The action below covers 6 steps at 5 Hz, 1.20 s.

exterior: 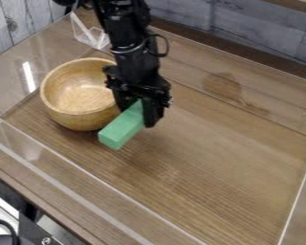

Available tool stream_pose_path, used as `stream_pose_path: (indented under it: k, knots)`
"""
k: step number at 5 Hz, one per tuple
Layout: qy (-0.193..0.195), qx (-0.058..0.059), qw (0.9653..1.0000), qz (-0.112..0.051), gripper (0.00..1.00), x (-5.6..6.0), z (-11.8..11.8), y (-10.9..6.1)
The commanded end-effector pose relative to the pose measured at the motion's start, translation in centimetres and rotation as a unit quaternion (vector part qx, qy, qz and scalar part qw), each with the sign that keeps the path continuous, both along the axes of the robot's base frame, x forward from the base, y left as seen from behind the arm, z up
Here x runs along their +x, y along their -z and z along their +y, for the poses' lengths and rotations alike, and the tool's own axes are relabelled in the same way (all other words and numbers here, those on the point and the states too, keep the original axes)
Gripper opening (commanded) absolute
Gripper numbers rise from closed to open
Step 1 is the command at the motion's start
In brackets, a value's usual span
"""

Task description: Move green object from inside the wooden bowl to the table next to it

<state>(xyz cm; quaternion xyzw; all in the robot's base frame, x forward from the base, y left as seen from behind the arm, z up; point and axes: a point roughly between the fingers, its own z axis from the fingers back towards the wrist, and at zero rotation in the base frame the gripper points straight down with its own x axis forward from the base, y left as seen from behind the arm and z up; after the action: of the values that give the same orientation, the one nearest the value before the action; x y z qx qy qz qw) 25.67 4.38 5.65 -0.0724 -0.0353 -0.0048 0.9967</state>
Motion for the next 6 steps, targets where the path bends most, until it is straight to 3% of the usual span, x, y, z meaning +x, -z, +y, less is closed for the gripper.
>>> stream_pose_path:
  k: [1, 4, 6]
  knots:
    - [-0.001, 0.008, 0.9995, -0.031, 0.00, 0.2, 0.8, -1.4]
    - [-0.032, 0.005, 0.9991, -0.028, 0.00, -0.7, 0.3, -1.0]
    - [-0.034, 0.003, 0.9991, -0.027, 0.00, 0.0, 3.3, 0.0]
